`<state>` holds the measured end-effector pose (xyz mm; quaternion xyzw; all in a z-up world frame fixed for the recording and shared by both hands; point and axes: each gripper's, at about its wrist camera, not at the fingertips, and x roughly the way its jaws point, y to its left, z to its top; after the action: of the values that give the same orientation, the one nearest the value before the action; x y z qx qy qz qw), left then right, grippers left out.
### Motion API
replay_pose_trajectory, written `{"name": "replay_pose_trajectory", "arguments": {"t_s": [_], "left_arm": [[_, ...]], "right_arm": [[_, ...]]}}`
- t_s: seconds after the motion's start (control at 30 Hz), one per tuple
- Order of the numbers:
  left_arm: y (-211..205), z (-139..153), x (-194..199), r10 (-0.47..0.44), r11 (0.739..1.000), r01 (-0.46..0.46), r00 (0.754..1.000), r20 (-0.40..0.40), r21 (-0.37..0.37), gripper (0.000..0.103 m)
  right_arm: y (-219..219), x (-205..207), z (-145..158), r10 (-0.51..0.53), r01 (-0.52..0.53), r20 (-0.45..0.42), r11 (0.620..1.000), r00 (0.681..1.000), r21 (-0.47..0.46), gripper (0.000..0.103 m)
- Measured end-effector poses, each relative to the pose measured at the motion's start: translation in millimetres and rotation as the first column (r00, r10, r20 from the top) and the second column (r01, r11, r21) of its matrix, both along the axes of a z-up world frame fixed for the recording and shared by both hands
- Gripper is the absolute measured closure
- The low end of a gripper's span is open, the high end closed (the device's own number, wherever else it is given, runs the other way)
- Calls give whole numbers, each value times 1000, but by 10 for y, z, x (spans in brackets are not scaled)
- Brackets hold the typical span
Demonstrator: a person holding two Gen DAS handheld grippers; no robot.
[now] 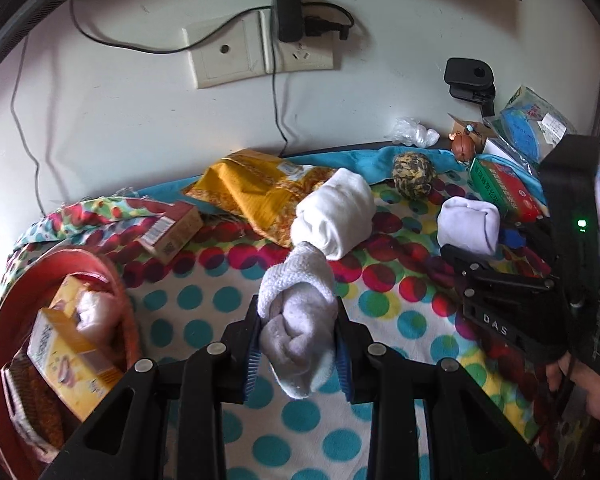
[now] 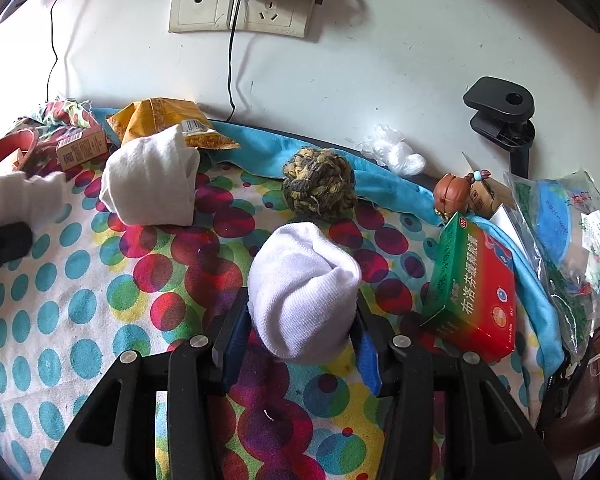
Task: Organize objects
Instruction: 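Carry the rolled white socks with the left gripper into the tray and release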
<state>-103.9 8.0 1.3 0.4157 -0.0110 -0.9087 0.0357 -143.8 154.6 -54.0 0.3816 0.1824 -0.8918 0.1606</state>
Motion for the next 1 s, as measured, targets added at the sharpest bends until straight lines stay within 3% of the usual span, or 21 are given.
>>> {"name": "replay_pose_trajectory", "arguments": {"t_s": [0.43,1.0], "left_arm": [[-503,325,473,90,996,-90,996,-25,1,72],[-1525,309,894,267,963,-267,964,0,42,72]], "right_arm": [[-102,28,-27,21,-21,-2,999,1000,48,58],[-119,43,-26,22,-21,-12,998,1000,61,58]]}}
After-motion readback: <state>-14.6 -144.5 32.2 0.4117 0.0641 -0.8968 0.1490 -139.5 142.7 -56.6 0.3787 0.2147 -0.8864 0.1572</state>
